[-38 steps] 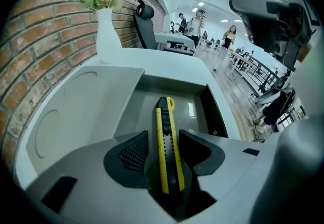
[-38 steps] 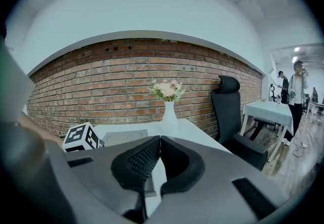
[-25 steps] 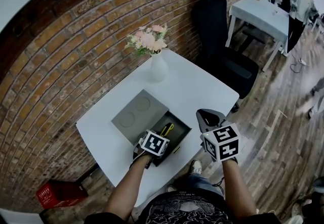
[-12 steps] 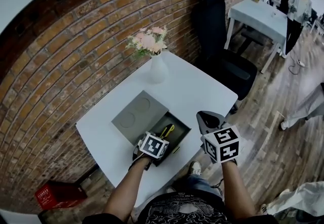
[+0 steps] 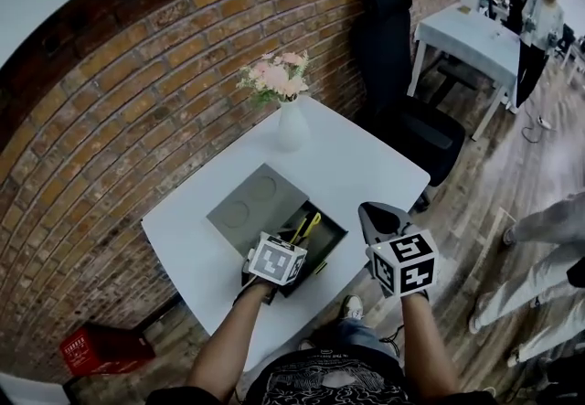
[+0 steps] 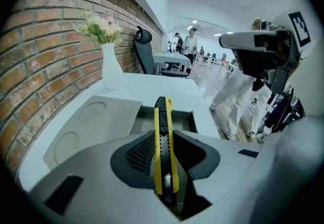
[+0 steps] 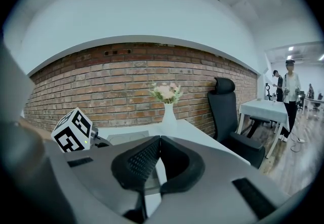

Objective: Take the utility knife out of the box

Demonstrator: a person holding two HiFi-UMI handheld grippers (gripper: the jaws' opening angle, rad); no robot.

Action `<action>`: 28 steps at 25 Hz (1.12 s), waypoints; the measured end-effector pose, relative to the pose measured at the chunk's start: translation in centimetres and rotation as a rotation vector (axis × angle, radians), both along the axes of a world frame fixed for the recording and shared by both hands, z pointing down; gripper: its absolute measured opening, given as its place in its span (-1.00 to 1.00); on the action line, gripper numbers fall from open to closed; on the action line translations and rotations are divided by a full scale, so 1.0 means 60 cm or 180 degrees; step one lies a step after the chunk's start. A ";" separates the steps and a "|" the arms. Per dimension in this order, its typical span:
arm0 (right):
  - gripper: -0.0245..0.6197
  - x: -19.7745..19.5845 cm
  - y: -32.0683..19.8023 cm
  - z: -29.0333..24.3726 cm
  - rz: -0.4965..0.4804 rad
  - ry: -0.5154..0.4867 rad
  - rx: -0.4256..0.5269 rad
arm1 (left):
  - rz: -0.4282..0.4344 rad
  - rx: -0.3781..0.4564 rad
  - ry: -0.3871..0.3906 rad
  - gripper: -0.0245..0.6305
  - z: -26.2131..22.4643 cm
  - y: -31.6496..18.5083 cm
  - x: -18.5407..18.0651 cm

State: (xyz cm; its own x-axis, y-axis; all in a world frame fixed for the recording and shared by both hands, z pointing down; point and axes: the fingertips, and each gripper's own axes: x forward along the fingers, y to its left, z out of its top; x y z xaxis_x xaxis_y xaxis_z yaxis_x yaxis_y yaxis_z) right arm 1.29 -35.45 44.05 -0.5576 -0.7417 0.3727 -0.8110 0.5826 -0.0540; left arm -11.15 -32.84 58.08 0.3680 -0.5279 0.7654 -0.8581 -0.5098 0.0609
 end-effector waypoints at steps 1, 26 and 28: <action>-0.86 0.000 0.002 -0.003 0.0005 0.0000 0.0009 | -0.0004 0.0042 0.0014 -0.54 -0.010 -0.001 0.000; -0.86 0.040 0.044 -0.091 0.0197 -0.0166 0.0367 | -0.0212 0.1422 0.0562 -0.54 -0.257 -0.015 0.015; -0.86 0.041 0.047 -0.101 0.0198 -0.0191 0.0406 | -0.0218 0.1509 0.0603 -0.54 -0.276 -0.014 0.016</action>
State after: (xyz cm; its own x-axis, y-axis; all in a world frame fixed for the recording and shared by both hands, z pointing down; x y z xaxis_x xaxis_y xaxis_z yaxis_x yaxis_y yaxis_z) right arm 3.72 -32.62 38.00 -0.5274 -0.8148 0.2406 -0.8433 0.5364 -0.0322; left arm -10.20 -33.65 41.55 0.4294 -0.8286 0.3593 -0.8868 -0.4621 -0.0058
